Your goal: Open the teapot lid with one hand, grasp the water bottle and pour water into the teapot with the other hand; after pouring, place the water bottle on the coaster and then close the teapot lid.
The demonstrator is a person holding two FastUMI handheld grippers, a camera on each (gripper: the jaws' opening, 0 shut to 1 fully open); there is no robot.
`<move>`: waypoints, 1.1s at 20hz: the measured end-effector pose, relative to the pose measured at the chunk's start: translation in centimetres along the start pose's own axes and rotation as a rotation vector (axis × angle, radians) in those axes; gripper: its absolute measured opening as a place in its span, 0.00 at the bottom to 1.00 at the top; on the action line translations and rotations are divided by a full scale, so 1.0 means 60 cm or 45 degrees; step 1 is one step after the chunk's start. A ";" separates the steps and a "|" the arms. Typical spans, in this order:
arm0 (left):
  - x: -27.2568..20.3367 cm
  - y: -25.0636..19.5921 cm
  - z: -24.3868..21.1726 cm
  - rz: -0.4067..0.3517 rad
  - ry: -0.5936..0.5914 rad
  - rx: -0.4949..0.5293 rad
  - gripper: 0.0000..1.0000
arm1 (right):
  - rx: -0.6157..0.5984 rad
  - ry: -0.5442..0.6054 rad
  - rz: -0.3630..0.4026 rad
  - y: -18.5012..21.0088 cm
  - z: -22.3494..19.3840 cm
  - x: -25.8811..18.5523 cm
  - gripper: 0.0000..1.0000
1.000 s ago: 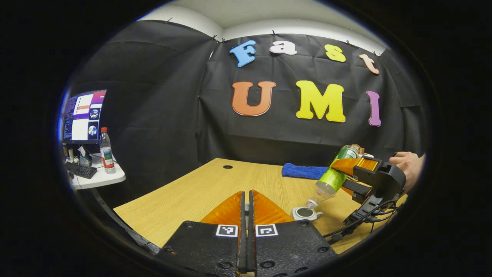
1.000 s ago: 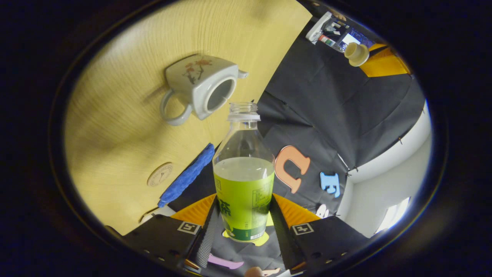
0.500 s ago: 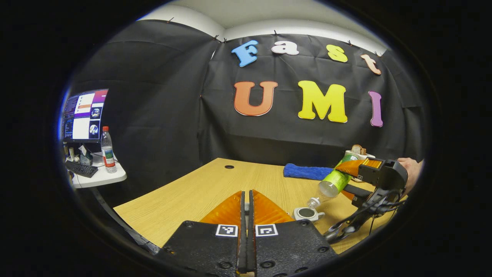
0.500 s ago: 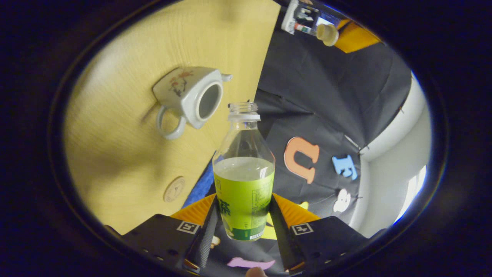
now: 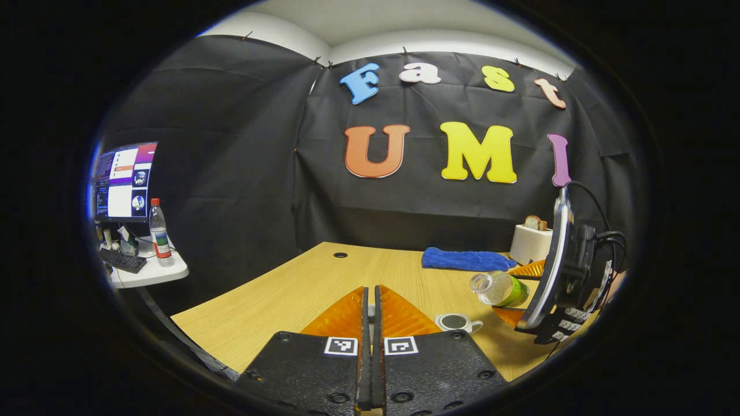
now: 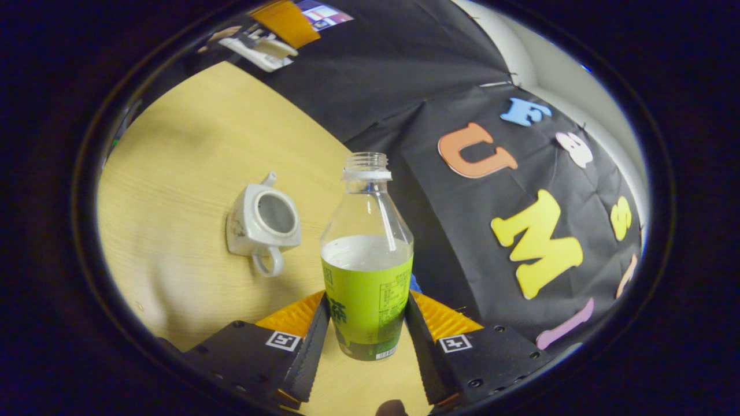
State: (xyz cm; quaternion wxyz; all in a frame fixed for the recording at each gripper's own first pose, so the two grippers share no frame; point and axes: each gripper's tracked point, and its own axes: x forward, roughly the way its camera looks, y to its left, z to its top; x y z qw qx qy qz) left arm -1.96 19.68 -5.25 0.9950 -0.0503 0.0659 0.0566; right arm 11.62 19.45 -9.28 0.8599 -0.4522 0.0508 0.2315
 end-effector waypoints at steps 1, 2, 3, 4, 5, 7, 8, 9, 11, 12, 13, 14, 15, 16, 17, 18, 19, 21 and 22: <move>-0.001 -0.007 0.000 -0.012 0.000 0.001 0.02 | 0.100 0.002 0.006 -0.003 -0.005 -0.003 0.73; -0.001 -0.017 0.001 -0.027 0.002 -0.003 0.02 | 0.211 -0.004 0.011 -0.008 -0.009 -0.006 0.72; 0.000 -0.023 0.000 -0.039 0.002 -0.005 0.02 | 0.341 -0.013 0.017 -0.014 -0.010 -0.012 0.72; -0.001 -0.027 0.001 -0.049 0.001 -0.004 0.03 | 0.479 -0.020 0.027 -0.020 -0.014 -0.005 0.73; -0.001 -0.031 0.003 -0.058 -0.003 0.002 0.02 | 0.616 -0.022 0.033 -0.032 -0.018 -0.002 0.73; -0.002 -0.040 0.006 -0.072 -0.011 0.001 0.02 | 0.836 -0.042 0.033 -0.067 -0.021 0.019 0.72; -0.003 -0.043 0.006 -0.082 -0.011 -0.006 0.02 | 0.922 -0.050 0.017 -0.093 -0.022 0.035 0.72; -0.002 -0.046 0.007 -0.091 -0.014 -0.013 0.02 | 0.999 -0.057 0.001 -0.117 -0.024 0.050 0.72; -0.004 -0.045 0.007 -0.092 -0.016 -0.019 0.02 | 1.138 -0.083 -0.028 -0.149 -0.030 0.082 0.72; -0.003 -0.044 0.009 -0.092 -0.017 -0.018 0.02 | 1.194 -0.107 -0.044 -0.160 -0.032 0.098 0.72; -0.004 -0.042 0.009 -0.090 -0.014 -0.015 0.02 | 1.210 -0.125 -0.059 -0.172 -0.035 0.116 0.71; -0.005 -0.037 0.008 -0.083 -0.017 -0.014 0.03 | 1.216 -0.136 -0.072 -0.174 -0.039 0.134 0.71; -0.007 -0.035 0.009 -0.079 -0.019 -0.014 0.03 | 1.210 -0.134 -0.082 -0.174 -0.045 0.151 0.71; -0.007 -0.031 0.013 -0.071 -0.024 -0.013 0.02 | 1.208 -0.129 -0.094 -0.171 -0.053 0.165 0.71; -0.007 -0.027 0.014 -0.065 -0.027 -0.011 0.02 | 1.215 -0.132 -0.094 -0.165 -0.059 0.176 0.70; -0.008 -0.025 0.014 -0.061 -0.029 -0.009 0.03 | 1.226 -0.119 -0.087 -0.157 -0.069 0.188 0.71; -0.007 -0.024 0.014 -0.057 -0.030 -0.007 0.02 | 1.233 -0.102 -0.084 -0.150 -0.075 0.198 0.71; -0.006 -0.022 0.009 -0.053 -0.022 -0.010 0.02 | 1.244 -0.078 -0.081 -0.140 -0.088 0.209 0.71; -0.005 -0.020 0.008 -0.050 -0.019 -0.009 0.02 | 1.245 -0.065 -0.088 -0.138 -0.095 0.213 0.71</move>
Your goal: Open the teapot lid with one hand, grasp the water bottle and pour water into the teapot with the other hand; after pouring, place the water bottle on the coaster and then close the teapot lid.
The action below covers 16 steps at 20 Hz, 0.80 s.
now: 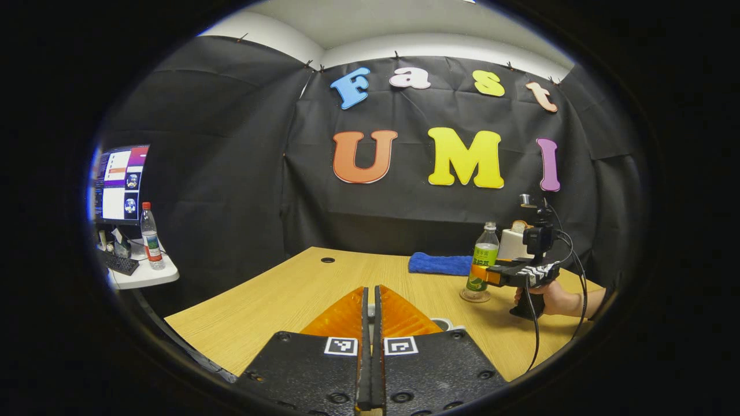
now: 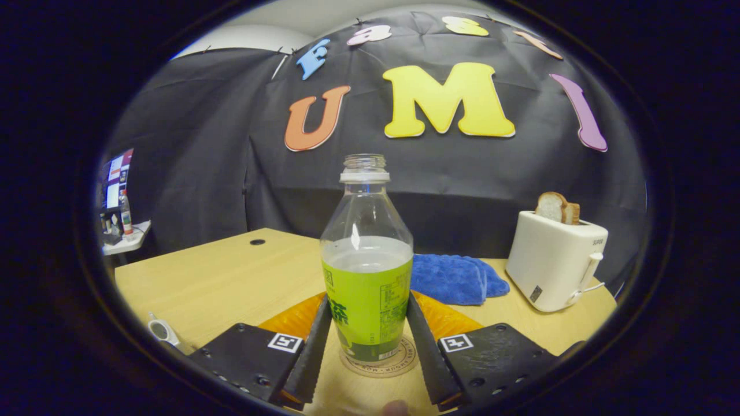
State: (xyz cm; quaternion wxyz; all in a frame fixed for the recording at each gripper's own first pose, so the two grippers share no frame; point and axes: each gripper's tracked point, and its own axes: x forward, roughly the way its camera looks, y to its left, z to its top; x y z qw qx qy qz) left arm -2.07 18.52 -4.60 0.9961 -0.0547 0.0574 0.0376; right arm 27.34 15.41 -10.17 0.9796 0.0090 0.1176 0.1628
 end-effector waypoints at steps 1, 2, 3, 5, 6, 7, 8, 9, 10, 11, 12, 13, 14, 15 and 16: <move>-0.001 0.000 0.000 0.001 0.000 0.001 0.02 | 0.004 0.000 -0.001 -0.001 -0.001 0.003 0.71; 0.001 0.001 0.000 0.003 -0.001 0.000 0.03 | 0.010 0.006 -0.005 -0.003 -0.006 0.004 0.71; 0.001 0.002 -0.001 0.001 -0.002 0.000 0.03 | 0.013 0.010 -0.007 -0.004 -0.008 0.005 0.71; -0.002 -0.002 -0.001 -0.002 0.001 0.005 0.03 | 0.010 0.024 -0.018 -0.006 -0.014 0.006 0.71; 0.001 -0.004 0.001 -0.004 0.000 0.008 0.03 | 0.014 0.027 -0.015 -0.005 -0.014 0.006 0.74; 0.001 -0.006 0.001 -0.007 -0.001 0.009 0.03 | 0.024 0.030 -0.010 -0.005 -0.015 0.005 0.74; 0.000 -0.006 0.002 -0.008 -0.005 0.011 0.02 | 0.041 0.032 -0.004 -0.004 -0.016 0.003 0.81; -0.002 -0.006 0.005 -0.010 -0.009 0.013 0.03 | 0.047 0.036 -0.001 -0.002 -0.015 0.000 0.85; -0.002 -0.008 0.006 -0.014 -0.014 0.013 0.02 | 0.055 0.031 -0.002 -0.002 -0.012 -0.007 0.92; -0.002 -0.008 0.007 -0.016 -0.016 0.016 0.02 | 0.068 0.036 0.010 0.000 -0.008 -0.018 0.95; -0.003 -0.011 0.007 -0.019 -0.020 0.018 0.02 | 0.084 0.043 0.023 0.001 -0.008 -0.036 0.95; -0.002 -0.018 0.009 -0.030 -0.026 0.022 0.02 | 0.099 0.037 0.024 -0.004 -0.003 -0.059 0.94; -0.001 -0.025 0.011 -0.042 -0.034 0.026 0.02 | 0.106 0.023 0.019 -0.011 -0.002 -0.089 0.94; 0.002 -0.034 0.012 -0.053 -0.039 0.031 0.02 | 0.099 0.016 -0.003 -0.023 -0.003 -0.122 0.94; 0.004 -0.045 0.011 -0.066 -0.049 0.033 0.02 | 0.074 -0.004 -0.044 -0.038 -0.005 -0.157 0.94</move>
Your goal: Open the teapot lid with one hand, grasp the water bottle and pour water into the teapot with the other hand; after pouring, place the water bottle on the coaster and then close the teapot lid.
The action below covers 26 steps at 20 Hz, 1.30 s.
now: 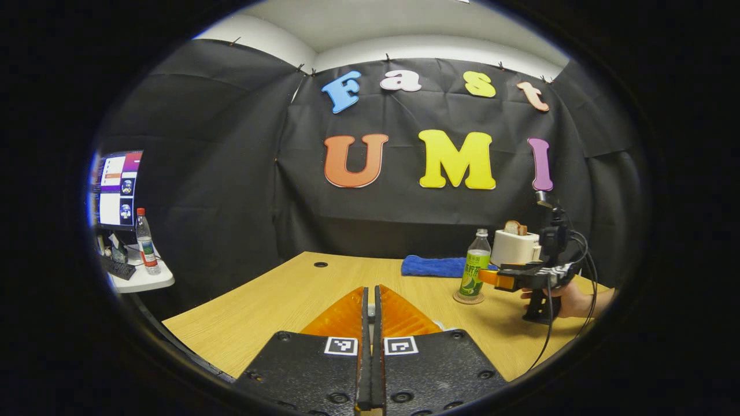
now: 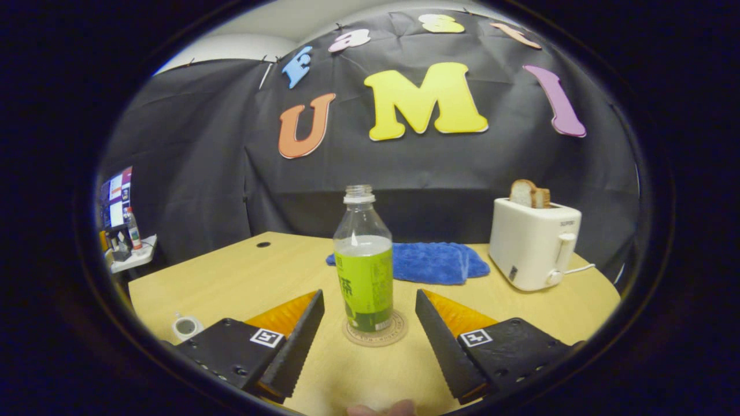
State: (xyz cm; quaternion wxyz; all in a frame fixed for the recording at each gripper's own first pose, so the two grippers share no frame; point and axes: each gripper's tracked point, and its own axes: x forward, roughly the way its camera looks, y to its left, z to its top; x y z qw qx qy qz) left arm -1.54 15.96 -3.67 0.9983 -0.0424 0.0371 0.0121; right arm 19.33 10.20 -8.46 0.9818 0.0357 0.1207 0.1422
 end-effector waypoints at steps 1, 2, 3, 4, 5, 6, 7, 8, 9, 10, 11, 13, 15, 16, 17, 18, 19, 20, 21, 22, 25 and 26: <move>0.004 -0.011 -0.001 -0.014 -0.006 -0.002 0.02 | -0.026 -0.029 -0.030 -0.014 0.003 -0.035 0.94; 0.011 -0.023 0.000 -0.022 -0.028 0.000 0.02 | -0.055 -0.050 -0.075 -0.028 0.001 -0.069 0.94; 0.018 -0.034 -0.005 -0.027 -0.034 0.006 0.02 | -0.050 -0.077 -0.081 -0.034 0.001 -0.102 0.94; 0.023 -0.049 -0.009 -0.042 -0.038 0.017 0.03 | -0.037 -0.081 -0.088 -0.039 -0.008 -0.130 0.95; 0.028 -0.060 -0.014 -0.052 -0.046 0.028 0.03 | -0.021 -0.081 -0.073 -0.041 -0.015 -0.154 0.95; 0.036 -0.073 -0.020 -0.061 -0.045 0.041 0.03 | -0.012 -0.073 -0.073 -0.047 -0.025 -0.173 0.95; 0.043 -0.083 -0.024 -0.065 -0.065 0.058 0.03 | -0.014 -0.071 -0.082 -0.058 -0.032 -0.189 0.95; 0.052 -0.089 -0.025 -0.063 -0.084 0.068 0.03 | -0.026 -0.077 -0.099 -0.067 -0.035 -0.203 0.94; 0.063 -0.097 -0.029 -0.069 -0.098 0.069 0.03 | -0.057 -0.091 -0.126 -0.078 -0.035 -0.216 0.95; 0.077 -0.110 -0.038 -0.085 -0.089 0.062 0.03 | -0.090 -0.113 -0.151 -0.085 -0.033 -0.228 0.95; 0.089 -0.120 -0.047 -0.098 -0.078 0.055 0.03 | -0.117 -0.137 -0.161 -0.087 -0.028 -0.239 0.95; 0.113 -0.133 -0.068 -0.122 -0.033 0.036 0.03 | -0.137 -0.153 -0.161 -0.084 -0.029 -0.252 0.94; 0.132 -0.136 -0.090 -0.138 0.005 0.035 0.03 | -0.113 -0.144 -0.134 -0.080 -0.034 -0.257 0.95; 0.139 -0.134 -0.103 -0.135 0.033 0.035 0.03 | -0.106 -0.136 -0.129 -0.083 -0.036 -0.257 0.94; 0.145 -0.134 -0.114 -0.133 0.054 0.035 0.04 | -0.103 -0.127 -0.133 -0.087 -0.037 -0.256 0.95; 0.150 -0.133 -0.123 -0.134 0.068 0.030 0.03 | -0.099 -0.125 -0.138 -0.093 -0.038 -0.257 0.96; 0.153 -0.133 -0.131 -0.137 0.080 0.019 0.04 | -0.090 -0.127 -0.141 -0.096 -0.035 -0.257 0.96; 0.155 -0.135 -0.136 -0.139 0.090 0.009 0.03 | -0.083 -0.130 -0.141 -0.097 -0.036 -0.256 0.96; 0.156 -0.136 -0.142 -0.137 0.099 0.006 0.03 | -0.089 -0.135 -0.147 -0.100 -0.034 -0.254 0.96; 0.156 -0.132 -0.145 -0.126 0.105 0.002 0.04 | -0.101 -0.139 -0.164 -0.108 -0.035 -0.254 0.95; 0.159 -0.133 -0.160 -0.133 0.129 -0.030 0.04 | -0.113 -0.144 -0.166 -0.108 -0.035 -0.254 0.96; 0.158 -0.132 -0.159 -0.132 0.122 -0.035 0.04 | -0.112 -0.144 -0.166 -0.109 -0.038 -0.254 0.96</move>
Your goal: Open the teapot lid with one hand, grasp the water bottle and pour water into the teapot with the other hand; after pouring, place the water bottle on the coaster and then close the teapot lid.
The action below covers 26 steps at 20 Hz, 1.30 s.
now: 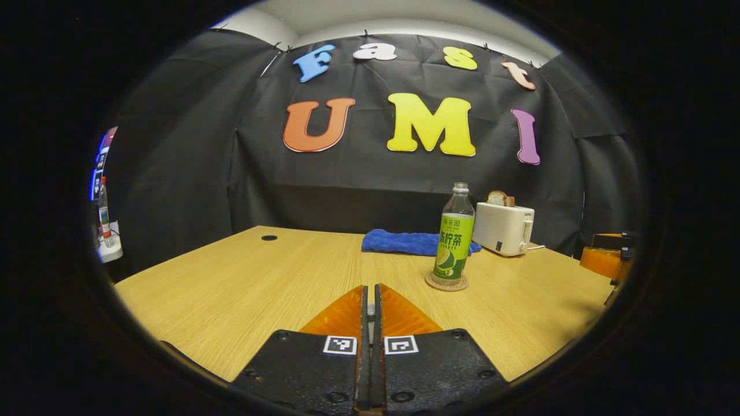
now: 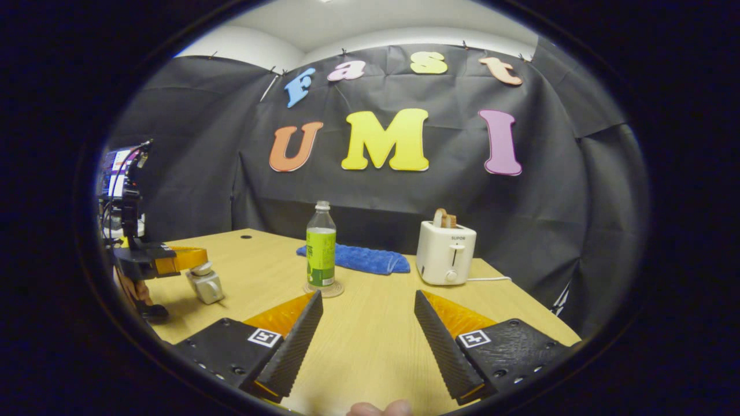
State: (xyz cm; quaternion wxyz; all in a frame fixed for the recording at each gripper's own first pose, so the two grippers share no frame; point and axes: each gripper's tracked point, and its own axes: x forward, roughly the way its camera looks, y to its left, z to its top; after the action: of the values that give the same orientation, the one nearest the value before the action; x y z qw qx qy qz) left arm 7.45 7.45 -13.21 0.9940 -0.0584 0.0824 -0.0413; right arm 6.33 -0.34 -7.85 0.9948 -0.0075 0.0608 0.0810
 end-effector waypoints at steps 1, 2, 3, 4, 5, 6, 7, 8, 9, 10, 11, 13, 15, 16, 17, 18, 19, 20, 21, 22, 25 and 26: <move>0.000 0.001 0.002 0.004 0.001 0.001 0.03 | 0.002 0.006 0.003 0.001 -0.002 0.000 0.96; -0.002 0.001 0.000 0.008 0.004 0.008 0.04 | 0.007 0.007 0.009 0.003 -0.005 0.000 0.96; -0.003 0.002 0.000 0.014 0.010 0.018 0.03 | 0.009 0.010 0.009 0.003 -0.006 0.000 0.96; -0.002 0.005 -0.002 0.021 0.011 0.025 0.04 | 0.012 0.016 0.012 0.003 -0.010 0.002 0.96; -0.003 0.008 -0.005 0.036 0.025 0.032 0.03 | 0.021 0.021 0.017 0.005 -0.012 0.002 0.96; -0.003 0.008 -0.013 0.030 0.036 0.023 0.04 | 0.030 0.026 0.020 0.005 -0.014 0.002 0.96; -0.001 0.002 -0.016 0.020 0.051 0.010 0.04 | 0.034 0.029 0.022 0.005 -0.015 0.001 0.96; 0.000 0.000 -0.018 0.023 0.058 0.009 0.04 | 0.040 0.029 0.021 0.005 -0.016 0.000 0.95; -0.001 0.001 -0.018 0.030 0.057 0.012 0.05 | 0.041 0.029 0.019 0.005 -0.015 0.000 0.95; 0.001 0.004 -0.017 0.050 0.054 0.020 0.07 | 0.043 0.024 0.016 0.004 -0.014 -0.002 0.95; -0.003 0.016 -0.015 0.097 0.057 0.037 0.15 | 0.045 0.017 0.011 0.003 -0.012 -0.002 0.95; -0.011 0.023 -0.005 0.141 0.049 0.058 0.49 | 0.057 0.014 -0.017 -0.001 -0.013 -0.003 0.96; -0.029 0.019 0.023 0.157 0.012 0.053 0.97 | 0.079 -0.003 -0.050 -0.006 -0.009 -0.005 0.96; -0.040 0.016 0.039 0.162 -0.011 0.052 1.00 | 0.085 -0.017 -0.069 -0.008 -0.006 -0.007 0.96; -0.054 0.010 0.060 0.161 -0.044 0.056 0.99 | 0.091 -0.030 -0.082 -0.010 0.000 -0.010 0.96; -0.069 0.002 0.083 0.163 -0.080 0.064 0.99 | 0.092 -0.048 -0.094 -0.012 0.008 -0.015 0.96; -0.083 -0.005 0.105 0.170 -0.111 0.075 0.98 | 0.088 -0.066 -0.105 -0.013 0.017 -0.023 0.96; -0.101 -0.014 0.124 0.174 -0.140 0.085 0.98 | 0.083 -0.088 -0.118 -0.018 0.029 -0.031 0.96; -0.117 -0.027 0.143 0.168 -0.174 0.091 0.98 | 0.080 -0.112 -0.127 -0.020 0.042 -0.042 0.95; -0.132 -0.044 0.158 0.157 -0.198 0.095 0.99 | 0.079 -0.126 -0.135 -0.020 0.052 -0.052 0.95; -0.169 -0.090 0.173 0.125 -0.229 0.117 0.98 | 0.071 -0.160 -0.153 -0.020 0.081 -0.087 0.96; -0.179 -0.100 0.174 0.124 -0.232 0.123 0.98 | 0.068 -0.172 -0.159 -0.020 0.087 -0.098 0.96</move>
State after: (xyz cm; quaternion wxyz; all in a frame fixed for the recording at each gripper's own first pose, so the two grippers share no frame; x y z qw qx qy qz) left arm -1.80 3.62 -0.52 0.9999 -0.0098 -0.0077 0.0087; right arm 1.36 -2.37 -1.97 0.9996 0.0208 -0.0049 0.0176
